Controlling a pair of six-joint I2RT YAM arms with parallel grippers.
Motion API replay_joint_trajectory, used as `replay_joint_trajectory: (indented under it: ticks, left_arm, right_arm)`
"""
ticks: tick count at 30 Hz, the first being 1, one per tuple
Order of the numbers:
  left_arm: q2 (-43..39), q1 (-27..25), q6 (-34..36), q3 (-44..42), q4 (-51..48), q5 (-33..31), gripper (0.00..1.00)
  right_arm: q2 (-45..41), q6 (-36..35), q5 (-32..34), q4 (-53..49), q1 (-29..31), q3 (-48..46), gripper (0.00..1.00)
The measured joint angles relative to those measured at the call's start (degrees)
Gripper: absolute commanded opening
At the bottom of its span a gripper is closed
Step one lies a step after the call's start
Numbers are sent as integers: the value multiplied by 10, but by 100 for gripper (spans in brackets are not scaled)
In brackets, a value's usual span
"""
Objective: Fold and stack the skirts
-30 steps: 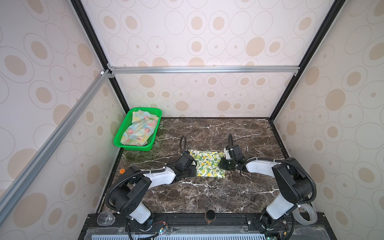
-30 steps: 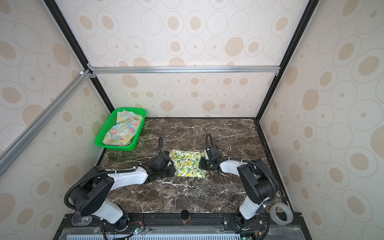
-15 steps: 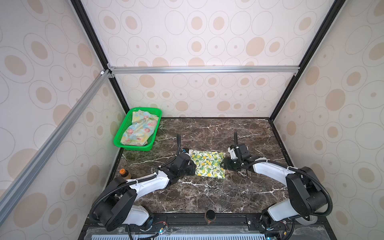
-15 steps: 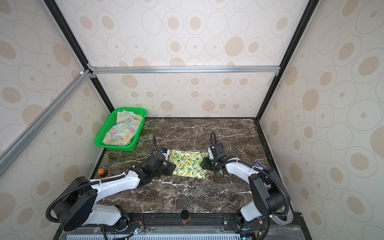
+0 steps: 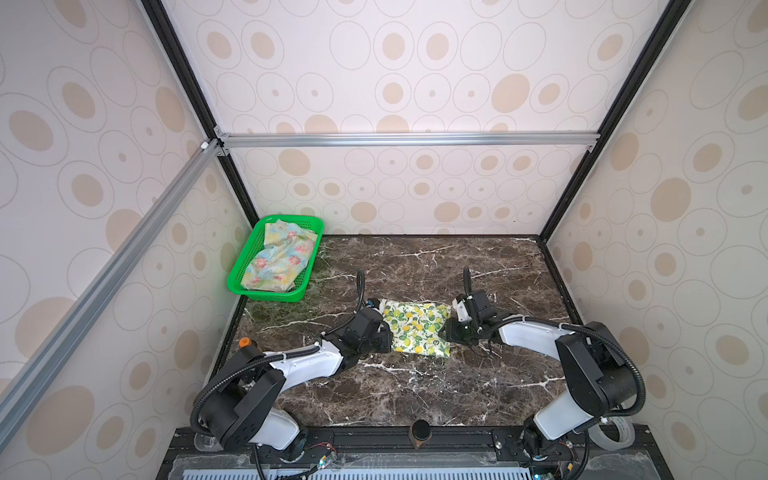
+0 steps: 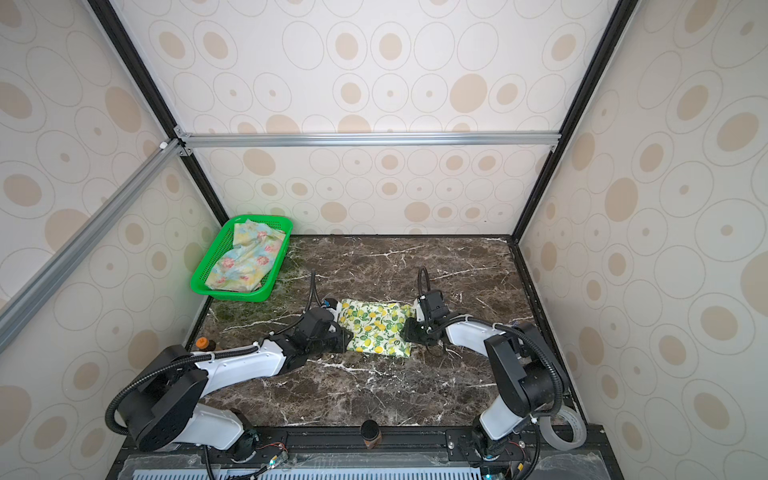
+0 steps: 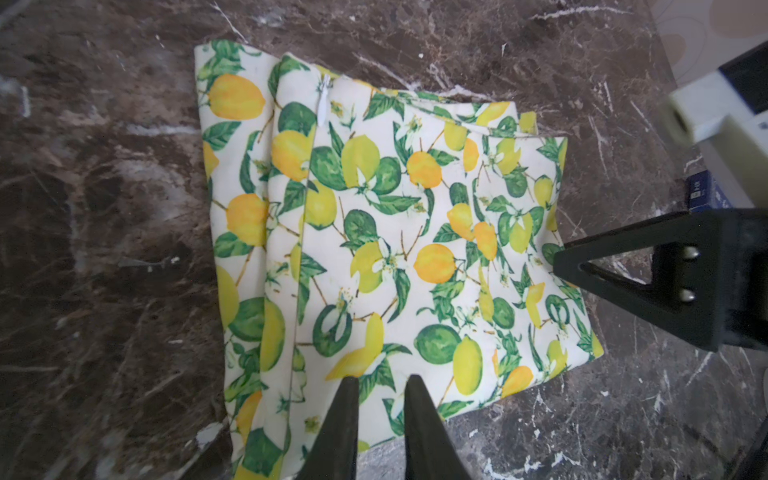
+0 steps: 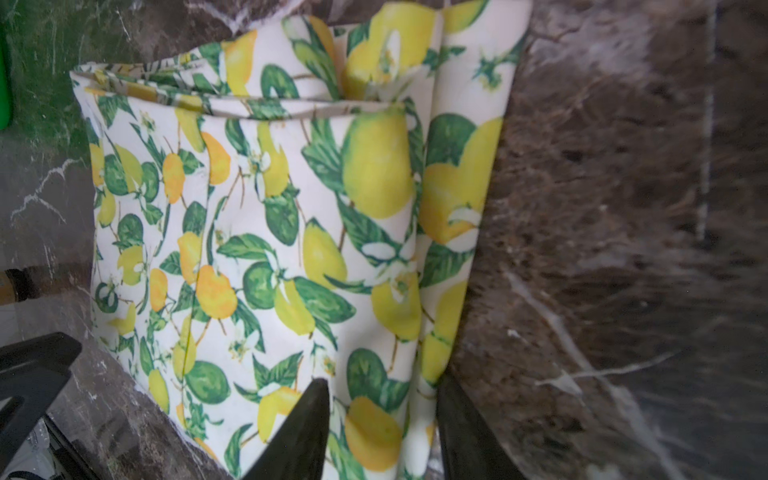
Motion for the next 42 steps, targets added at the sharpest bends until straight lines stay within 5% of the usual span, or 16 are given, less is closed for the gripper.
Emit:
replay_joint_trajectory:
  ticks: [14,20,26,35,42]
  left_arm:
    - [70,0,3,0,43,17,19]
    - [78,0,3,0,59,24,19]
    - [82,0,3,0,68,26,19]
    - [62,-2,4,8,40,24,19]
    - [0,-1,10,31,11,11,21]
  right_arm:
    - [4,25,4,36,0,-15,20]
    - [4,37,4,51,0,-20,27]
    - [5,47,8,57,0,-25,0]
    - [5,34,27,24,-7,-3,0]
    - [19,-22,29,-36,-87,64,0]
